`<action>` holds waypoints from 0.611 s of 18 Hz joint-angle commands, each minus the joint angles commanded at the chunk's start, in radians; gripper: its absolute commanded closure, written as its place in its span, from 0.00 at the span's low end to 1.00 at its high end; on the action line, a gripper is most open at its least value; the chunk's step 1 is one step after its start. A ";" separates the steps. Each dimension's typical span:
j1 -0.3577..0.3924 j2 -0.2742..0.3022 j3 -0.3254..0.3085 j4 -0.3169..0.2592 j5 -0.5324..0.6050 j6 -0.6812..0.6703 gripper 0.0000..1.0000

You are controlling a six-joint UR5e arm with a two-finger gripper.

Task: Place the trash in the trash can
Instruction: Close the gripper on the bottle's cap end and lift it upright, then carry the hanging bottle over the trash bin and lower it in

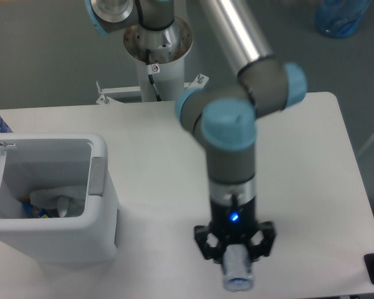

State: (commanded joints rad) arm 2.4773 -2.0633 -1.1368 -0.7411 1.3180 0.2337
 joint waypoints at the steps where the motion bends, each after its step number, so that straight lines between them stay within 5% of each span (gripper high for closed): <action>1: 0.002 0.008 0.009 0.011 -0.009 -0.041 0.51; 11: -0.104 0.092 -0.006 0.017 -0.023 -0.240 0.50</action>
State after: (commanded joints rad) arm 2.3732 -1.9713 -1.1428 -0.7240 1.2947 -0.0059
